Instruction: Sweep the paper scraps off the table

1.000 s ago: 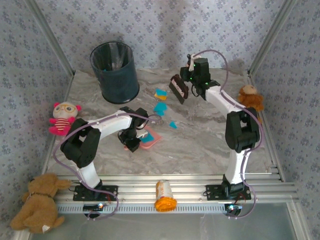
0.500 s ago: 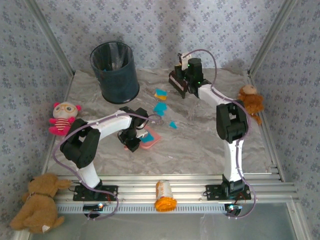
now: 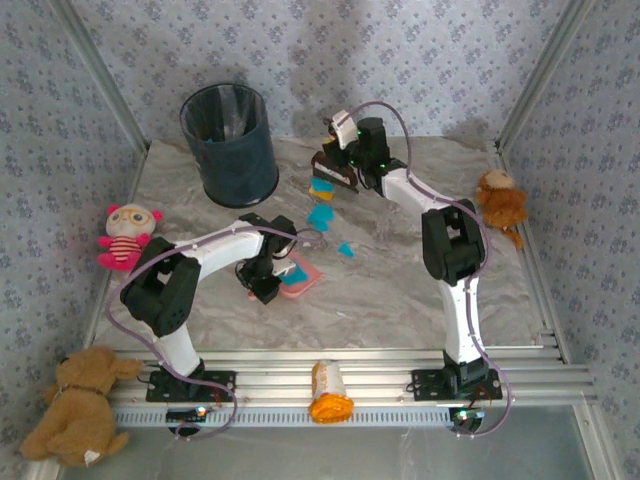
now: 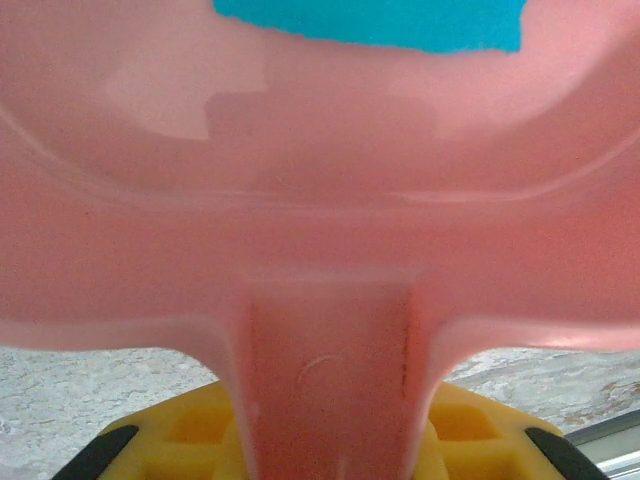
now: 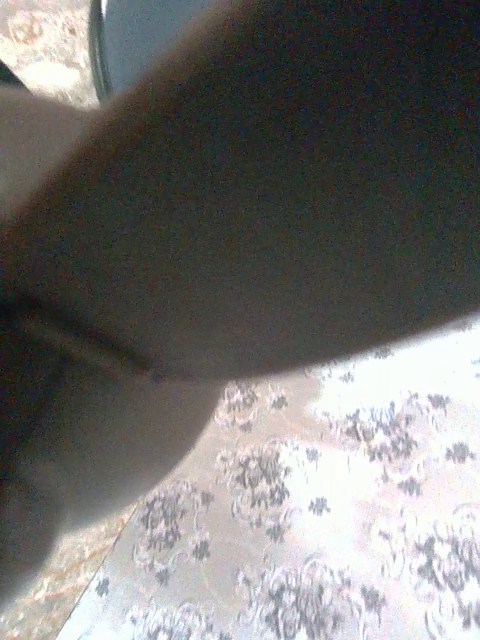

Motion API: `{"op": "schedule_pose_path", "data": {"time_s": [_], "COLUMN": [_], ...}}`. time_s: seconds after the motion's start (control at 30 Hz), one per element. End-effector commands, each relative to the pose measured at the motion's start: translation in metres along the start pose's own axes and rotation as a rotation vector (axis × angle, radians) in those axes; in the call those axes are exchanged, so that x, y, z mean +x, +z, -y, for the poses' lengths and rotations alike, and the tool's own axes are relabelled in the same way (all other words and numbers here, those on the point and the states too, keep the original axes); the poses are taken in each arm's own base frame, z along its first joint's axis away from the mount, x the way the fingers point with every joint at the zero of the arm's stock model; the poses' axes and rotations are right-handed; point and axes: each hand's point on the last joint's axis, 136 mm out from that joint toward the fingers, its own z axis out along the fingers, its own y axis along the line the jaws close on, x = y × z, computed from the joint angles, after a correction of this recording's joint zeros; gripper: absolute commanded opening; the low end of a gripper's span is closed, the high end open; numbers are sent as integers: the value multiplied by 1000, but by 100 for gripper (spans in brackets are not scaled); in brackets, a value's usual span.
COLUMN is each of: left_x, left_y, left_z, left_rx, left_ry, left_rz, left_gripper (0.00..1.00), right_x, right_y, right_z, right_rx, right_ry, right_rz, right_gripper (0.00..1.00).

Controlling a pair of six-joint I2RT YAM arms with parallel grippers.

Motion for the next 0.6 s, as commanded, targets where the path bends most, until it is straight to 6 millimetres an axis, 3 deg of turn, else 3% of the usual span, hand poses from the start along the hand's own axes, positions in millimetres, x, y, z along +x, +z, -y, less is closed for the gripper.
{"op": "schedule_pose_path", "data": {"time_s": [0.0,0.33,0.57], "left_x": [2,3,5], "left_y": [-7,-8,-8], "left_z": [0,1,1], "left_rx": [-15,-10,-13], "left_ry": [17,26,39], "left_rz": [0,2,-5], "left_gripper": [0,0,0], "right_x": [30,50,59], "right_y": [-1,-48,-80], "right_z": [-39,-86,-104], "right_rx": [-171,-296,-277], "right_ry": [-7,-81,-123], "right_rz": [-119,-203,-229], "right_gripper": [0,0,0]}}
